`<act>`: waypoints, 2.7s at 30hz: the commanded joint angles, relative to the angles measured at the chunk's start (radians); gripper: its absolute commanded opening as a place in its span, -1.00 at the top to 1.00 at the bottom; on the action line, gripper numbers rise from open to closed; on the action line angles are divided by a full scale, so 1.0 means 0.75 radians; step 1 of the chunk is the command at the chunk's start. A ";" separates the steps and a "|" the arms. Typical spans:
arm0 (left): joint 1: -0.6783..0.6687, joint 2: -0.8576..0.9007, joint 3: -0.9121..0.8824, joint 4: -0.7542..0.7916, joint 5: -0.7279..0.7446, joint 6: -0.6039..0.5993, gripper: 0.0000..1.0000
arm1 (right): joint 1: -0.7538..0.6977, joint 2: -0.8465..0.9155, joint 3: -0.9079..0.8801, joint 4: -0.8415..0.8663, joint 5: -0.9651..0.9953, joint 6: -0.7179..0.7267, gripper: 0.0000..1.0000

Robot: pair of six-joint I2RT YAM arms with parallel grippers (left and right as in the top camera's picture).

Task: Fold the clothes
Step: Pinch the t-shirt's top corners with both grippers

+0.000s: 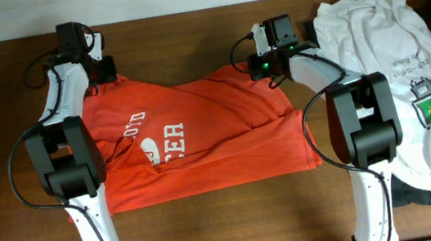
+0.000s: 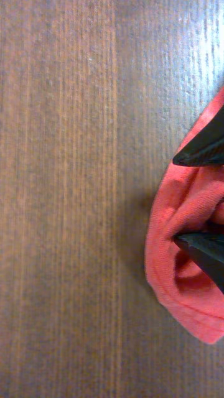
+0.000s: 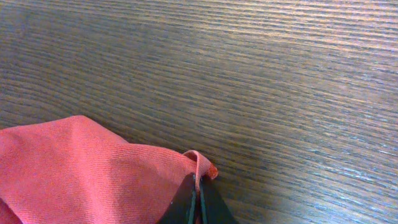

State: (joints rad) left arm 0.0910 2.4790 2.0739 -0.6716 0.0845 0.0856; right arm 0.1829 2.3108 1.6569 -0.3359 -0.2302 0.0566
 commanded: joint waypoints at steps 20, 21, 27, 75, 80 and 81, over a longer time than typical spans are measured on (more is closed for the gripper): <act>0.022 -0.095 0.040 -0.164 -0.068 -0.003 -0.11 | -0.020 0.042 0.003 -0.032 0.007 0.009 0.92; 0.022 -0.099 0.042 -0.164 -0.068 -0.003 -0.10 | -0.020 0.042 0.003 -0.032 0.007 0.009 0.92; 0.022 -0.139 0.051 -0.164 -0.073 -0.002 -0.11 | -0.018 0.041 0.004 -0.039 0.007 0.010 0.92; 0.035 -0.159 0.048 -0.200 -0.143 -0.002 1.00 | -0.038 -0.206 0.043 -0.207 0.153 0.009 0.92; 0.032 -0.154 0.038 -0.202 -0.137 -0.002 -0.02 | -0.037 -0.208 0.043 -0.222 0.154 0.009 0.92; 0.032 -0.154 0.038 -0.202 -0.137 -0.002 -0.03 | -0.037 -0.208 0.043 -0.221 0.154 0.009 0.92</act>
State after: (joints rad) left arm 0.1120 2.4092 2.0892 -0.8211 -0.0154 0.0856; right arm 0.1612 2.1849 1.6718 -0.4980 -0.1379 0.0566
